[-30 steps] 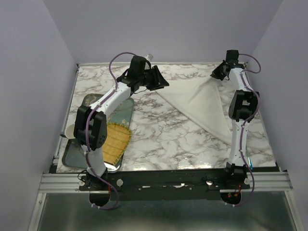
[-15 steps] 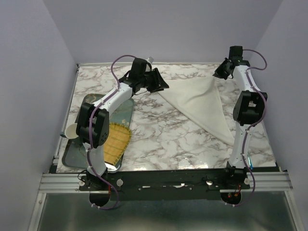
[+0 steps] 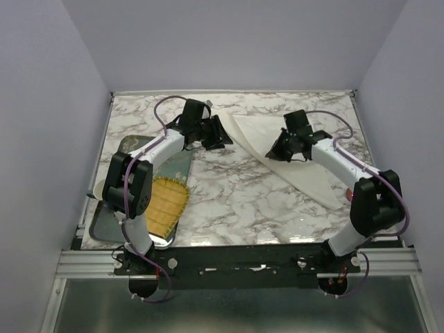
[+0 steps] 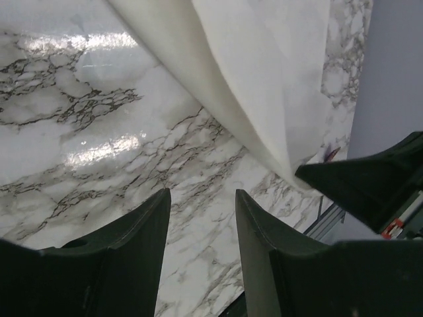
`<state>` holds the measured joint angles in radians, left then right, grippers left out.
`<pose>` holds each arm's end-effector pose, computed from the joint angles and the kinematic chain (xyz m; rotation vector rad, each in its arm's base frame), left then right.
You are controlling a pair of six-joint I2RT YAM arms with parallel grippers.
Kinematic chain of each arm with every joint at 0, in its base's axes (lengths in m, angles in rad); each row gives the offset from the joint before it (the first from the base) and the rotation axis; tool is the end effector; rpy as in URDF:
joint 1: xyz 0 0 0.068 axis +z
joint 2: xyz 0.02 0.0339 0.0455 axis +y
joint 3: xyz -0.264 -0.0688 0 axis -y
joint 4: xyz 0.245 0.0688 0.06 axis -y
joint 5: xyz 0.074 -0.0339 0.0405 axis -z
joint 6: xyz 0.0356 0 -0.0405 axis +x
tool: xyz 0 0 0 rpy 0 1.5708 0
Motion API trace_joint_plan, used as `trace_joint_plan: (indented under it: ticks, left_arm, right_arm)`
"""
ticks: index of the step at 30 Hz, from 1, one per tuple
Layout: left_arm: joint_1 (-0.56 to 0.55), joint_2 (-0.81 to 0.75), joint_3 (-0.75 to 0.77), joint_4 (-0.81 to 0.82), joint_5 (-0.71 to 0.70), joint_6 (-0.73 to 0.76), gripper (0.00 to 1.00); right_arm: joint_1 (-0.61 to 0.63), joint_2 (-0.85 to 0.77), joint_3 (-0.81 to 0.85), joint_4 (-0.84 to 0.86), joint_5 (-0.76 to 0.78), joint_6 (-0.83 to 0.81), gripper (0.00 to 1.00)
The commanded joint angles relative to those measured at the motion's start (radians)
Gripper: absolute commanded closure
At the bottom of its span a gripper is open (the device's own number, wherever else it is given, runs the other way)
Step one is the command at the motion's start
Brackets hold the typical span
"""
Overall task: Fold the napkin, place the utensils inside, and roll it up
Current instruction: Fold the napkin
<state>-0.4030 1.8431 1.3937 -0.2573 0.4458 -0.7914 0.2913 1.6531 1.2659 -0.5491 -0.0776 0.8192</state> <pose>0.3789 -0.1782 0.2465 -0.2209 2.4466 -1.0915 0.3403 0.1049 0.2515 0.6441 2.5098 0.5339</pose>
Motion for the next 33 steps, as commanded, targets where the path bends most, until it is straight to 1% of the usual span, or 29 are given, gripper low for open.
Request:
trace_joint_plan:
  ticks: [1, 2, 3, 4, 5, 6, 7, 9, 10, 11, 12, 13, 14, 15, 16, 17, 19, 21, 22, 25, 26, 33]
  left_arm:
    - [0.0, -0.039, -0.048, 0.007, 0.002, 0.026, 0.47]
    - [0.0, -0.038, -0.05, 0.006, -0.001, 0.03, 0.47]
    - [0.0, -0.035, -0.051, 0.003, -0.004, 0.037, 0.47]
    - [0.001, -0.035, -0.051, -0.005, -0.009, 0.041, 0.47]
    - [0.003, -0.033, -0.05, -0.011, -0.012, 0.046, 0.47]
    - [0.004, -0.036, -0.045, -0.016, -0.013, 0.05, 0.47]
    - [0.009, -0.038, -0.044, -0.023, -0.015, 0.055, 0.47]
    - [0.013, -0.047, -0.038, -0.034, -0.025, 0.07, 0.47]
    - [0.015, -0.047, -0.036, -0.037, -0.027, 0.073, 0.47]
    - [0.018, -0.051, -0.036, -0.037, -0.027, 0.075, 0.47]
    - [0.018, -0.054, -0.036, -0.037, -0.022, 0.075, 0.47]
    - [0.018, -0.058, -0.036, -0.033, -0.018, 0.073, 0.47]
    - [0.02, -0.061, -0.038, -0.034, -0.015, 0.073, 0.47]
    - [0.021, -0.067, -0.039, -0.031, -0.012, 0.072, 0.47]
    - [0.023, -0.071, -0.044, -0.027, -0.003, 0.072, 0.47]
    - [0.023, -0.079, -0.047, -0.028, -0.002, 0.075, 0.47]
    - [0.033, -0.093, -0.058, -0.023, -0.002, 0.08, 0.47]
    - [0.046, -0.104, -0.068, -0.017, 0.007, 0.08, 0.47]
    - [0.049, -0.107, -0.077, -0.01, 0.013, 0.075, 0.47]
    - [0.056, -0.12, -0.093, 0.003, 0.016, 0.07, 0.47]
    - [0.059, -0.123, -0.094, 0.001, 0.016, 0.07, 0.47]
    - [0.102, -0.166, -0.139, 0.052, 0.024, 0.043, 0.47]
  right_arm:
    - [0.104, -0.021, -0.207, 0.228, -0.056, 0.18, 0.93]
    - [0.108, 0.022, -0.192, 0.227, -0.088, 0.149, 0.89]
    - [0.109, 0.04, -0.162, 0.207, -0.146, 0.108, 0.82]
    - [0.109, 0.054, -0.107, 0.183, -0.16, -0.01, 0.6]
    - [0.112, 0.057, -0.08, 0.131, -0.165, -0.091, 0.51]
    - [0.121, 0.033, -0.071, 0.121, -0.142, -0.185, 0.42]
    - [0.129, 0.018, -0.065, 0.123, -0.125, -0.417, 0.32]
    - [0.143, -0.016, -0.049, 0.094, -0.007, -0.617, 0.26]
    - [0.143, -0.021, -0.053, 0.098, -0.016, -0.805, 0.25]
    - [0.147, -0.024, -0.056, 0.097, -0.016, -0.889, 0.25]
    - [0.17, -0.026, -0.065, 0.091, 0.021, -0.947, 0.25]
    - [0.183, -0.027, -0.078, 0.094, 0.038, -1.041, 0.26]
    - [0.19, -0.03, -0.098, 0.125, 0.048, -1.066, 0.26]
    - [0.201, -0.029, -0.141, 0.133, 0.015, -1.103, 0.27]
    - [0.207, -0.035, -0.164, 0.133, -0.022, -1.211, 0.29]
    - [0.218, -0.044, -0.195, 0.13, -0.052, -1.282, 0.3]
    - [0.25, -0.065, -0.241, 0.146, -0.059, -1.388, 0.33]
    - [0.264, -0.078, -0.235, 0.133, -0.103, -1.439, 0.4]
    - [0.27, -0.076, -0.221, 0.121, -0.116, -1.481, 0.49]
    - [0.275, -0.036, -0.201, 0.084, -0.183, -1.537, 0.61]
    - [0.281, -0.029, -0.195, 0.059, -0.194, -1.552, 0.63]
    - [0.318, 0.024, -0.204, 0.034, -0.257, -1.621, 0.61]
